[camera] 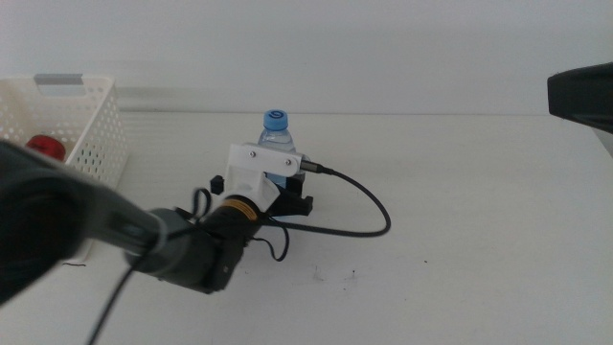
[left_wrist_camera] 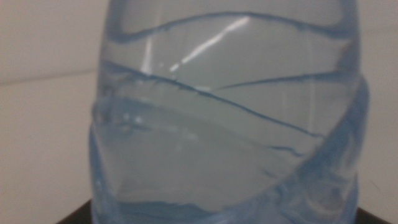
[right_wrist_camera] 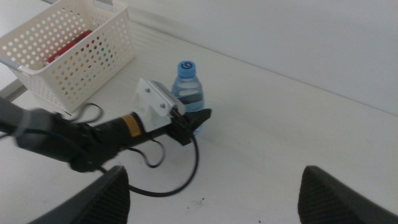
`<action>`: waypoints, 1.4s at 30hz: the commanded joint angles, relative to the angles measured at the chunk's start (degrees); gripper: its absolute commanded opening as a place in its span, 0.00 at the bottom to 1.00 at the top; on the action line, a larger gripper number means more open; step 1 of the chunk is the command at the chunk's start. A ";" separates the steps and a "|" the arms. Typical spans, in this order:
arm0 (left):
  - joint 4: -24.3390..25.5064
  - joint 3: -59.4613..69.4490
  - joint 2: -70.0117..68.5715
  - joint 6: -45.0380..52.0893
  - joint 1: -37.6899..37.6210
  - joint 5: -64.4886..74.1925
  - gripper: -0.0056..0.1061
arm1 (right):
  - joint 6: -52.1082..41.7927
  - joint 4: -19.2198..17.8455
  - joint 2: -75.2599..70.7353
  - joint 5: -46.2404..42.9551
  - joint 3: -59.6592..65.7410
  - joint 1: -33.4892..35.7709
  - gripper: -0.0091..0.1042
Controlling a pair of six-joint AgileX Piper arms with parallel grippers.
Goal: Use arms to grab the bottles and put them into the dustbin to the left of the table.
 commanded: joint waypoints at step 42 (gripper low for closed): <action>-3.20 -47.57 -11.52 23.12 47.47 109.71 0.03 | -0.38 -0.13 -0.08 -0.19 -0.43 0.12 0.88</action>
